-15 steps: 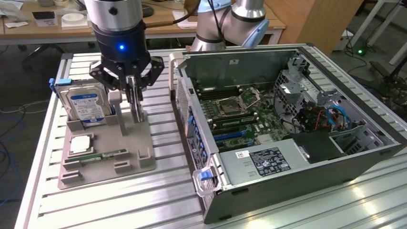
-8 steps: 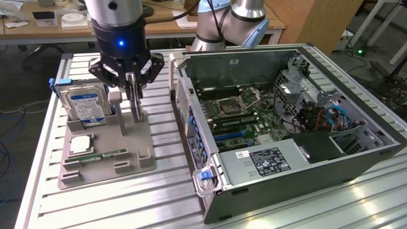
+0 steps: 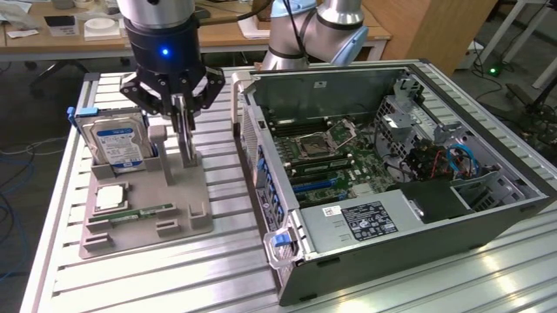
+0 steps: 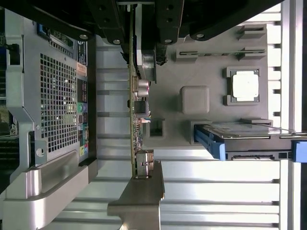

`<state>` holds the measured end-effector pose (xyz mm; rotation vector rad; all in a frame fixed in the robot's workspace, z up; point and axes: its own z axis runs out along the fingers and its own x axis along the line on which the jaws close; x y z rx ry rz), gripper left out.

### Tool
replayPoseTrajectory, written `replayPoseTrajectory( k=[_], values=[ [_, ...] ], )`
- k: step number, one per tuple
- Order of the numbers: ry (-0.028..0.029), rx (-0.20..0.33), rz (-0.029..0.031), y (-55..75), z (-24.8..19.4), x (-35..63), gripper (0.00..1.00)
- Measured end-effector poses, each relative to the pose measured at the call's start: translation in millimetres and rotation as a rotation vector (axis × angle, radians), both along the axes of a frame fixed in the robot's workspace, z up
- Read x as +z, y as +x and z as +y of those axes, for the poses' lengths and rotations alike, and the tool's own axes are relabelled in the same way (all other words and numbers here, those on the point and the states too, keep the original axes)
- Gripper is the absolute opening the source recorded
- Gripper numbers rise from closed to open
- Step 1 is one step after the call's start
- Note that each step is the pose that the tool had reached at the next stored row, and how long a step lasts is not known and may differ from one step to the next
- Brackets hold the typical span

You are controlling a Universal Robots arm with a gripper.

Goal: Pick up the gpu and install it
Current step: 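Pick up the gpu and move the gpu toward the slot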

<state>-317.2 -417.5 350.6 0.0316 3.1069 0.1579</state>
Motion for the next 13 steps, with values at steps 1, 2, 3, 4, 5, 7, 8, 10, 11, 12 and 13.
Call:
replayPoseTrajectory(
  k=[1, 2, 3, 4, 5, 7, 8, 10, 11, 12, 13],
  values=[
    [0.0002, 0.000, 0.0001, 0.0, 0.0, 1.0, 0.28],
    [0.0004, 0.000, 0.0001, 0.1, 0.0, 2.0, 0.28],
    [0.0007, 0.000, 0.0001, 0.2, 0.0, 2.9, 0.28],
    [0.0009, 0.000, 0.0000, 0.2, 0.0, 3.8, 0.28],
    [0.0011, 0.000, 0.0000, 0.3, 0.0, 4.7, 0.28],
    [0.0018, 0.000, 0.0000, 0.5, 0.0, 6.9, 0.28],
    [0.0022, 0.000, 0.0001, 0.6, 0.0, 8.0, 0.28],
    [0.0030, 0.000, 0.0000, 0.8, 0.0, 9.8, 0.28],
    [0.0034, 0.000, 0.0001, 0.9, 0.0, 10.9, 0.28],
    [0.0040, 0.000, 0.0001, 1.0, 0.0, 12.0, 0.28],
    [0.0045, 0.000, 0.0001, 1.1, 0.0, 13.2, 0.28]
  ],
)
